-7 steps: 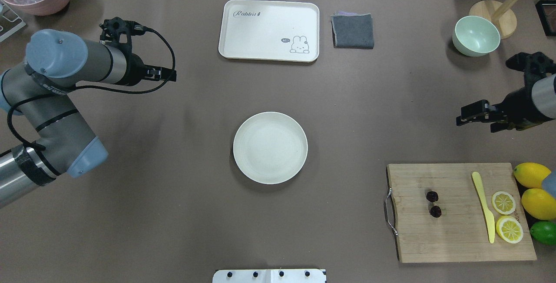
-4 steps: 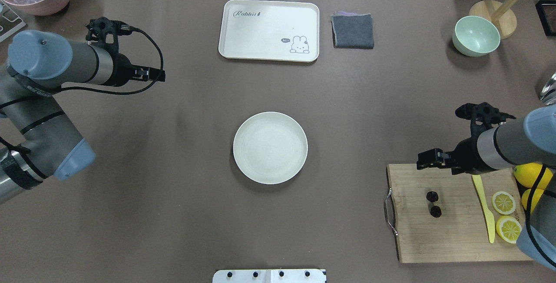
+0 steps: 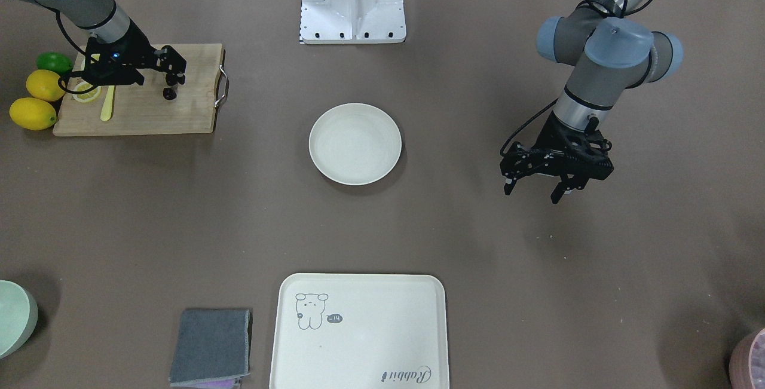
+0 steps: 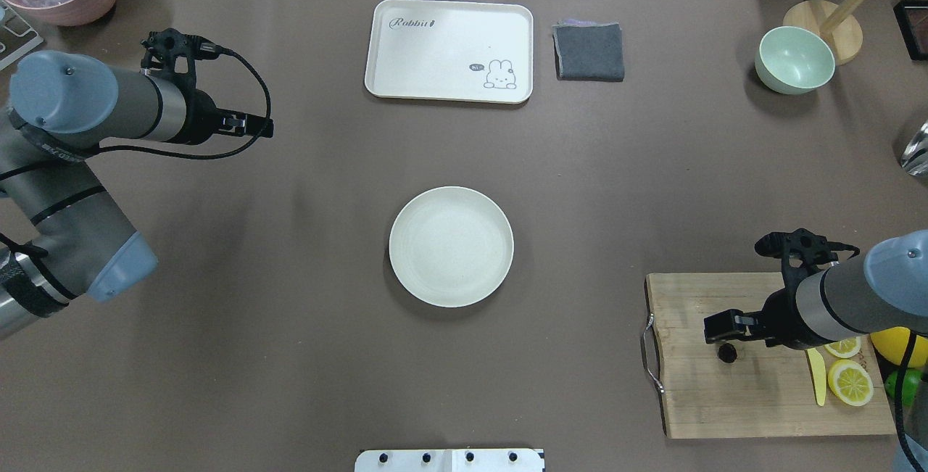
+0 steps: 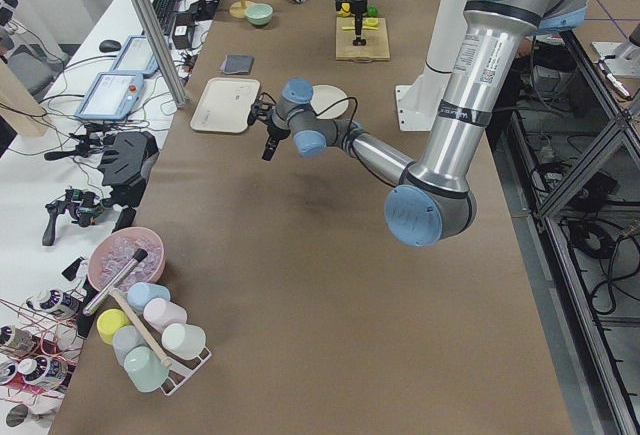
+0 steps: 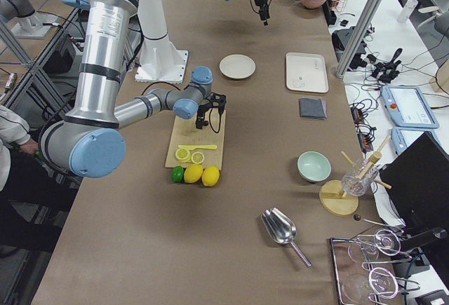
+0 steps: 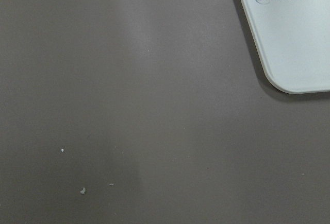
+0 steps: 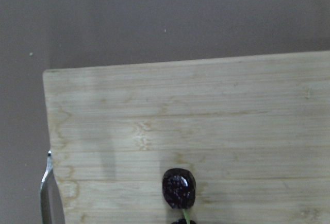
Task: Place red cherry on plate
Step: 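Lower the right gripper onto the two dark cherries and close it, then lift the cherries off the cutting board with the right gripper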
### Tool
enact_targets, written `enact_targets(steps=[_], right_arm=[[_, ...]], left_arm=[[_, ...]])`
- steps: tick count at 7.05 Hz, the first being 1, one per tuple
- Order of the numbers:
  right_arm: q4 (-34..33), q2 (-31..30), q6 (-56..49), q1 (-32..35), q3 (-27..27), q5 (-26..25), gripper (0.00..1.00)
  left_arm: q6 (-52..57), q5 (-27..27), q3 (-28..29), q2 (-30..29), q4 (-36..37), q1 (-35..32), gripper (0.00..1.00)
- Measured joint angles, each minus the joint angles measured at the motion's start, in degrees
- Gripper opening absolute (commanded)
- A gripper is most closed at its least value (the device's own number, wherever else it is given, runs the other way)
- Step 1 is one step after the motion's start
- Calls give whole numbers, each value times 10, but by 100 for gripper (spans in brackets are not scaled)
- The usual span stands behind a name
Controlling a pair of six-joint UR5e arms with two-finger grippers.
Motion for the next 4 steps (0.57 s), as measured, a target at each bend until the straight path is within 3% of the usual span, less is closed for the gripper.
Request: enact_targets(steps=[1, 2, 4], right_arm=[[0, -5, 1, -9, 4, -2, 12], [-1, -7, 2, -14, 5, -7, 0], [-2, -8, 2, -15, 7, -16, 0]], left_arm=[[2, 0, 0, 0, 0, 0, 98], [3, 0, 0, 0, 0, 0, 98], [4, 0, 0, 0, 0, 0, 98]])
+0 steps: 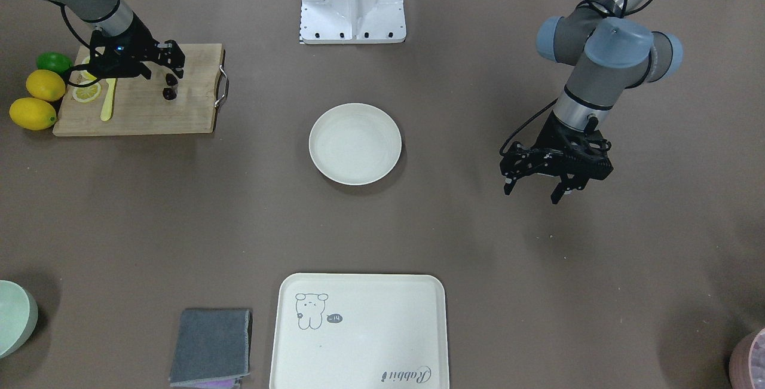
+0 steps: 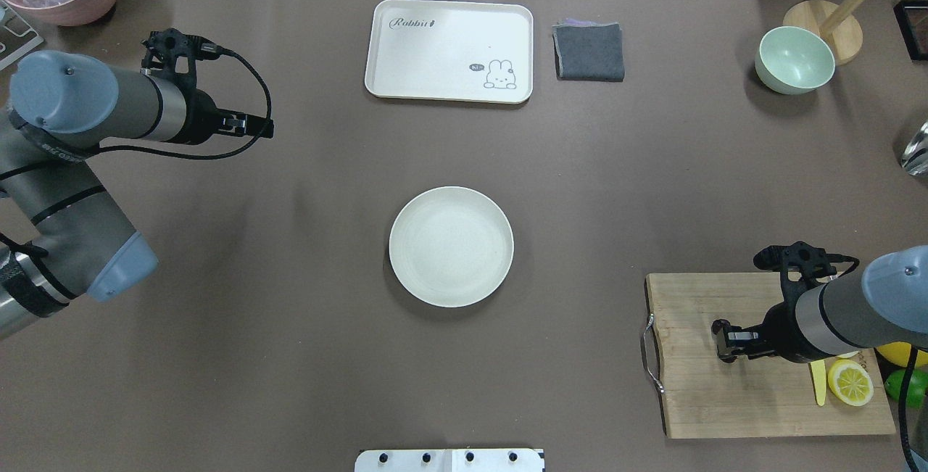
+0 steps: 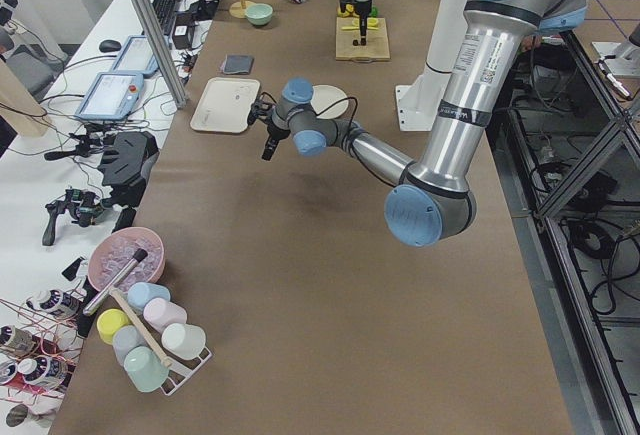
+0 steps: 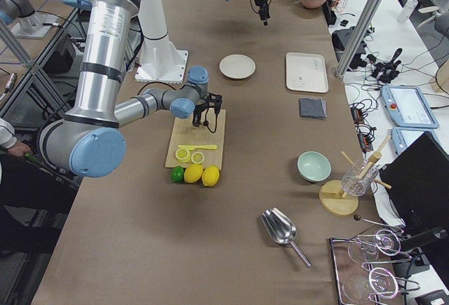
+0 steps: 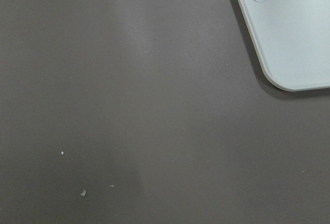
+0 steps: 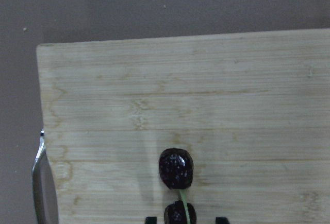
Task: Place red cherry on plate
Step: 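Lift the cherries off the cutting board with the right gripper, then carry the cherries over the white plate and lower them with the right gripper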
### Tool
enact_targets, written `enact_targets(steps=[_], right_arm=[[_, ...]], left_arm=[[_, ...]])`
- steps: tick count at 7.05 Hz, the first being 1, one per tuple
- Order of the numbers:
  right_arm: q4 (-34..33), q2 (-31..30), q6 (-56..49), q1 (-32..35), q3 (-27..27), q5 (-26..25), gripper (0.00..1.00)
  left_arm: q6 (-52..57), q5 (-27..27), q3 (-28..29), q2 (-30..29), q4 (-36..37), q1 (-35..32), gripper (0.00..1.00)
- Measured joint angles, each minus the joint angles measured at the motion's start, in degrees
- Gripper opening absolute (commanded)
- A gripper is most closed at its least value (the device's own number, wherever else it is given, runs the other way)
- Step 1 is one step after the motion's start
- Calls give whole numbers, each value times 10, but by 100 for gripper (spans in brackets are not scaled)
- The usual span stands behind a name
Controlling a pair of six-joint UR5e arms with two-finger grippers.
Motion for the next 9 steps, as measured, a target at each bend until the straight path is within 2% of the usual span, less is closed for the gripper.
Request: enact_targets(steps=[4, 6, 7, 8, 9], right_arm=[[-1, 0, 0, 26, 10, -4, 0], [-4, 14, -1, 62, 27, 15, 0], [-26, 55, -1, 78, 29, 29, 0], [-92, 130, -1, 87, 26, 33, 0], [-191, 237, 0, 88, 11, 30, 0]], left_arm=[[0, 0, 0, 0, 0, 0, 98], [0, 0, 0, 1, 0, -1, 98], [5, -1, 1, 5, 0, -6, 98], [23, -2, 2, 12, 1, -16, 98], [47, -3, 2, 19, 2, -26, 98]])
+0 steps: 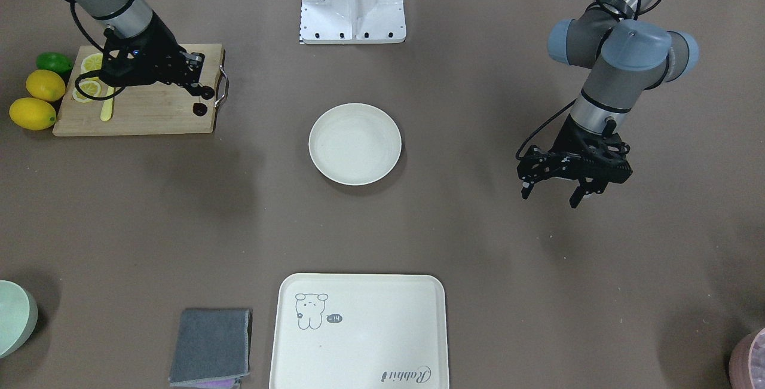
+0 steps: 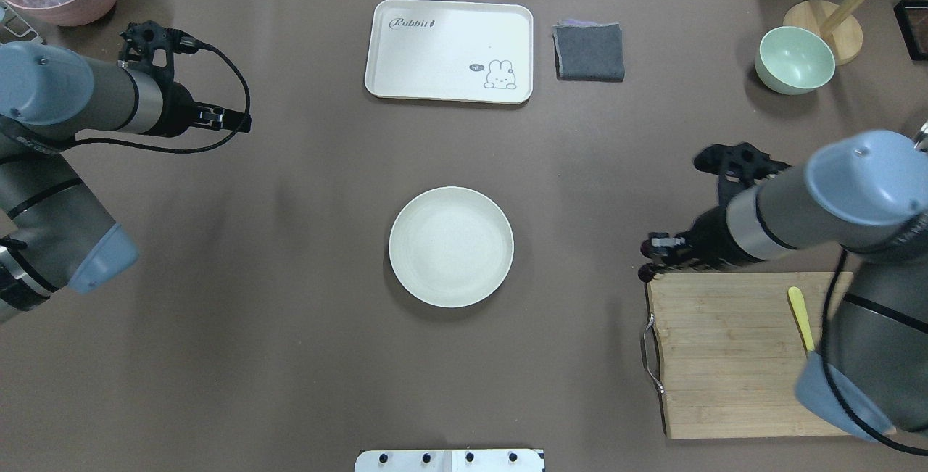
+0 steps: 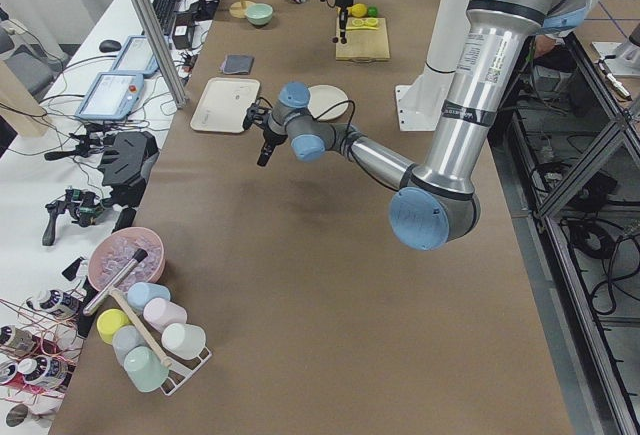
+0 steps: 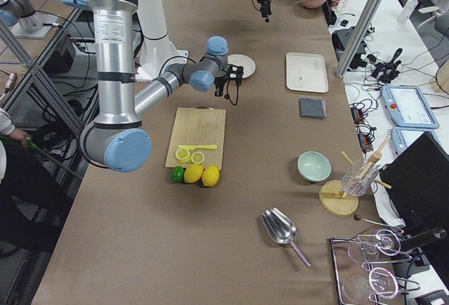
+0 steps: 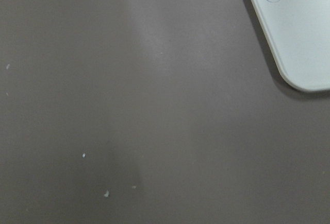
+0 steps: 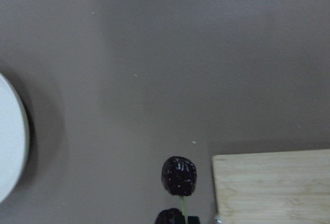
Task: Place red cherry on plate
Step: 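Carry the cherries over the white plate and lower them with the right gripper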
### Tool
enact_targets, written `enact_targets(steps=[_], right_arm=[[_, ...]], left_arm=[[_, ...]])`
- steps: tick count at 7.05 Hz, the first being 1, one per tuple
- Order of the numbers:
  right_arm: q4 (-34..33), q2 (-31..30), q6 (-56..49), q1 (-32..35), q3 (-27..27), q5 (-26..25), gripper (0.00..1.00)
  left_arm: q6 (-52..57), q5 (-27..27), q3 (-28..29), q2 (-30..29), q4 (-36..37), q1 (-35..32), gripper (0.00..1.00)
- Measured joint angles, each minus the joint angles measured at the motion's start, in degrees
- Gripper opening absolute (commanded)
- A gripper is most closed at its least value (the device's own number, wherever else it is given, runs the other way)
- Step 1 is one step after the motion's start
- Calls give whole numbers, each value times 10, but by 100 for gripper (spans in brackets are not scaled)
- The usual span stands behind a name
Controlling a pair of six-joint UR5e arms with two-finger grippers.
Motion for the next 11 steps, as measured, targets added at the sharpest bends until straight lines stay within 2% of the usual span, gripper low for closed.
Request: enact_targets(steps=[1, 2, 6, 8, 9, 10, 11], right_arm=[[-73, 95, 1, -9, -28, -14, 0], [-101, 153, 2, -30, -59, -42, 0], [-112, 300, 43, -103, -191, -134, 0], [-74, 324, 49, -113, -245, -157, 0], [-51, 327, 51, -114, -265, -161, 67], [-38, 329, 51, -115, -273, -162, 100], [-33, 329, 52, -116, -276, -163, 100]], left_arm=[[13, 0, 1, 6, 0, -6, 98], [18, 0, 1, 10, 0, -8, 98], [20, -1, 1, 25, -5, -11, 98], [20, -1, 2, 28, -6, -11, 98], [20, -1, 2, 31, -6, -12, 98], [20, -1, 2, 32, -7, -12, 98], [20, -1, 2, 32, -6, -12, 98]])
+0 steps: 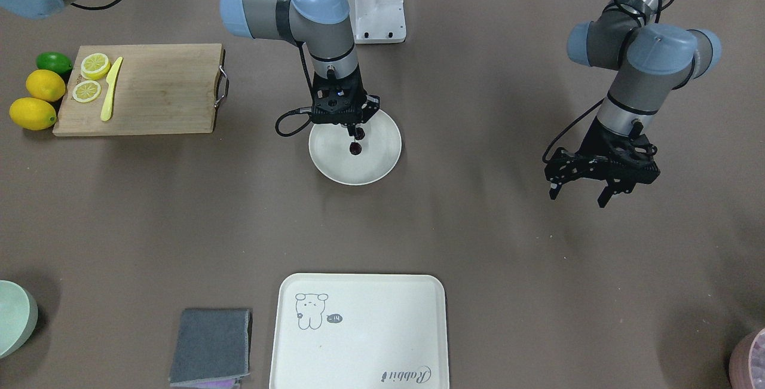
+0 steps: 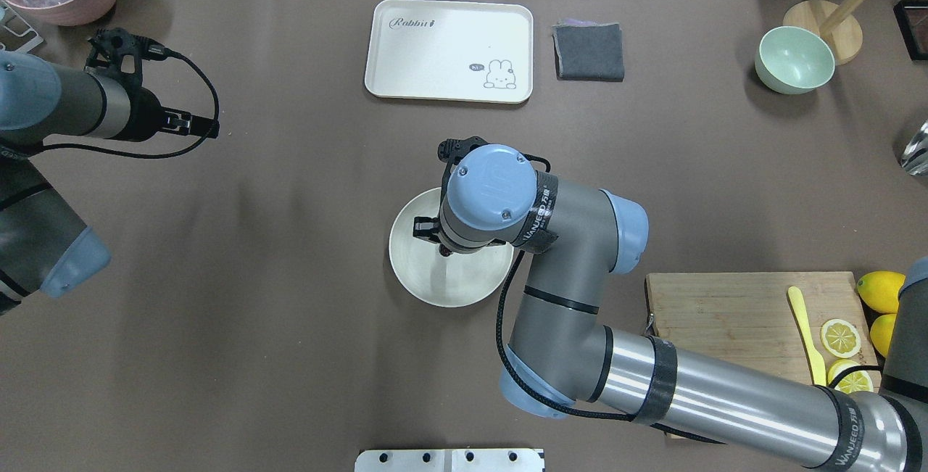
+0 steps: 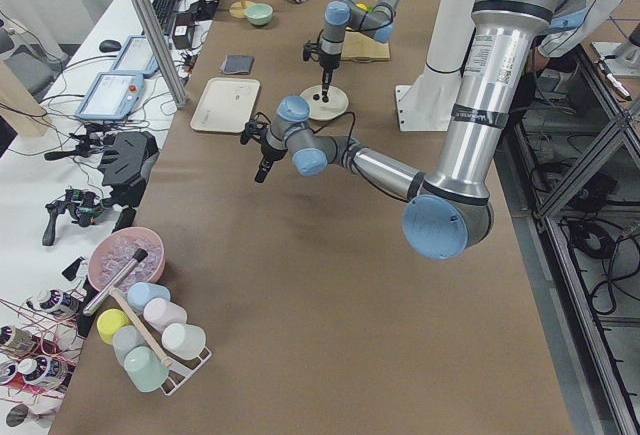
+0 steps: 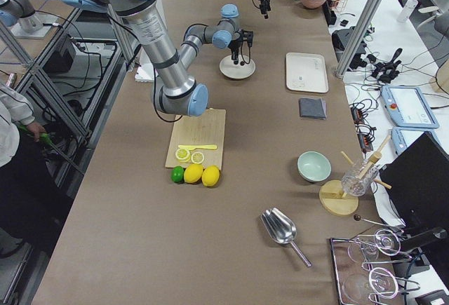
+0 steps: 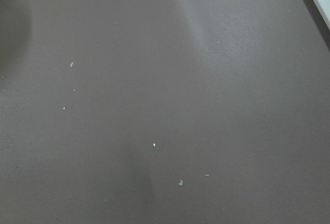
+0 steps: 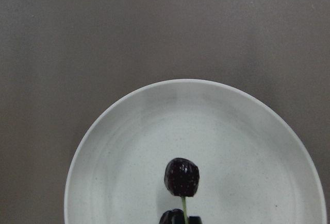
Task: Place red cherry on plate
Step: 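Carry the cherries over the white plate and lower them with the right gripper, then open the right gripper and withdraw it away from the plate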
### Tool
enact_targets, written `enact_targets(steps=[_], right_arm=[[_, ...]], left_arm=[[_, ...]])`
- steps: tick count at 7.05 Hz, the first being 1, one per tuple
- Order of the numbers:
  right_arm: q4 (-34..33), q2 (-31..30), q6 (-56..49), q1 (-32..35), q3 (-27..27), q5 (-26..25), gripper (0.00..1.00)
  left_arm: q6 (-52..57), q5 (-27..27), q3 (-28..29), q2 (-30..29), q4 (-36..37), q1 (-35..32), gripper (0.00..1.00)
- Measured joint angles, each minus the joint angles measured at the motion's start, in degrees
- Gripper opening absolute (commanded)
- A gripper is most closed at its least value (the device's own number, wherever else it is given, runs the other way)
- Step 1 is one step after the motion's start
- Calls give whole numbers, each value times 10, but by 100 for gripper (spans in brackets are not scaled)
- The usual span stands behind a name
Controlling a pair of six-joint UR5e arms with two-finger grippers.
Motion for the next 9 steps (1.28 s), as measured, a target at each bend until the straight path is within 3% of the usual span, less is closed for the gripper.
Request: enact_targets(steps=[3, 5, 7, 9], right_arm=[[-8, -1, 8, 6, 10, 3, 100], [-54, -13, -8, 71, 46, 70, 100], [-73, -94, -106, 163, 102, 149, 100], [-75, -207, -281, 278, 136, 229, 100]], left_arm=[[1, -15, -1, 1, 4, -12, 98], [30, -104, 1, 4, 20, -76, 98], [231, -171, -1, 20, 120, -172, 98], [408, -224, -2, 37, 227, -274, 98]])
